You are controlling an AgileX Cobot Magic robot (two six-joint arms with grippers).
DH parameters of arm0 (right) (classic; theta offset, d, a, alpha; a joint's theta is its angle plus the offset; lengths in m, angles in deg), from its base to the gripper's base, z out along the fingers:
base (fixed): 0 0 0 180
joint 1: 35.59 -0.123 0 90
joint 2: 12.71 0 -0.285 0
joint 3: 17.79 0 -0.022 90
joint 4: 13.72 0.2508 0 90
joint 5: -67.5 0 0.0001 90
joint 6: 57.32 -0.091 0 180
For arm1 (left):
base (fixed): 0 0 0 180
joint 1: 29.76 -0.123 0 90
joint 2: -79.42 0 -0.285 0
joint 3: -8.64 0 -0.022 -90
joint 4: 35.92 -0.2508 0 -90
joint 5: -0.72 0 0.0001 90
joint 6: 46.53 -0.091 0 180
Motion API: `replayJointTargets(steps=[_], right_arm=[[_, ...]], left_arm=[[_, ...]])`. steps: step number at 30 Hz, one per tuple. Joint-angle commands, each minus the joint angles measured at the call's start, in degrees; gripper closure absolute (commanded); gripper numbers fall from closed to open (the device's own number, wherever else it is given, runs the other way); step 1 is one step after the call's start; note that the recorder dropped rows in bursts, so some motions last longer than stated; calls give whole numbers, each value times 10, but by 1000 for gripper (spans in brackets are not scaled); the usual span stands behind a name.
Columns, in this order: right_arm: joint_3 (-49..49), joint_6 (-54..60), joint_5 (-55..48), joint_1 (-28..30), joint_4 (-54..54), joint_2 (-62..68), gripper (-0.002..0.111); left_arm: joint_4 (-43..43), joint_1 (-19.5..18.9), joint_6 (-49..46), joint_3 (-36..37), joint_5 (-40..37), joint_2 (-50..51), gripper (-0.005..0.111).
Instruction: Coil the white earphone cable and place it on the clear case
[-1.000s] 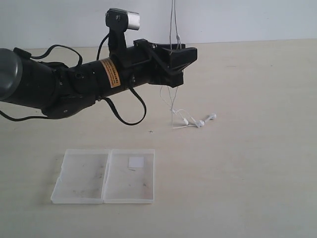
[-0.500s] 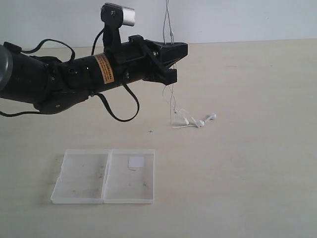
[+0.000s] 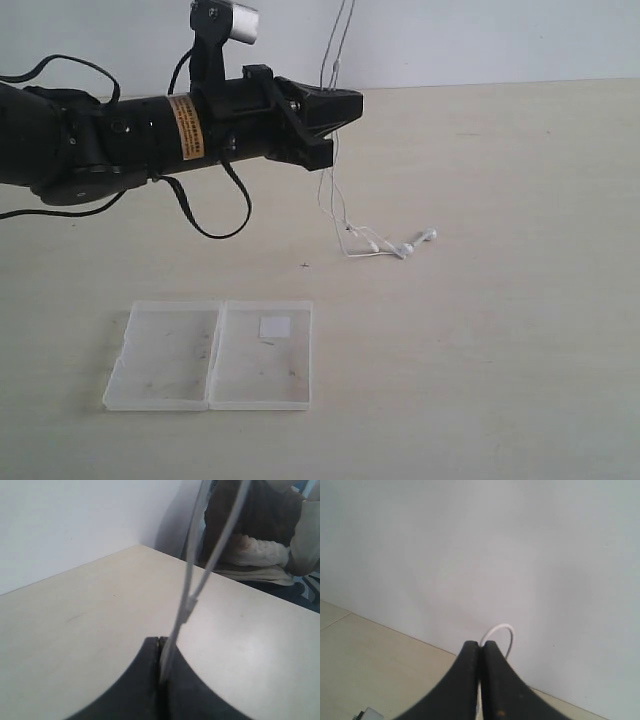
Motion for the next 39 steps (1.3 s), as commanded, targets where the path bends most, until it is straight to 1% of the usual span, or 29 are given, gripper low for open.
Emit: replayJointTargets(steps=[1, 13, 17, 19, 23, 26, 29, 30, 33, 36, 39], right_arm=[[2, -2, -19, 3, 6, -1, 108], [2, 4, -27, 3, -7, 2, 108], [2, -17, -44, 5, -69, -1, 108], [14, -38, -38, 13, -79, -6, 108], [79, -48, 8, 29, -70, -25, 108], [159, -70, 73, 32, -69, -49, 108], [213, -78, 100, 32, -63, -70, 108], [241, -78, 119, 32, -55, -83, 108], [292, -78, 145, 32, -52, -120, 108], [342, -76, 147, 32, -37, -150, 108], [410, -76, 173, 32, -37, -187, 108]], left_arm=[[-2, -1, 4, -4, -3, -5, 107], [-3, -1, -14, -4, -3, -5, 107], [-9, -2, -14, -4, -3, -12, 107], [-23, -3, -6, -4, -6, -23, 107], [-44, -4, 17, -4, -39, -50, 107], [-87, -4, 58, -4, -82, -76, 107], [-127, -4, 68, -4, -93, -81, 107], [-141, -4, 97, -4, -96, -83, 107], [-188, -4, 118, -4, -109, -91, 107], [-192, -4, 121, -4, -121, -103, 107], [-193, -4, 140, -4, -121, -119, 107]])
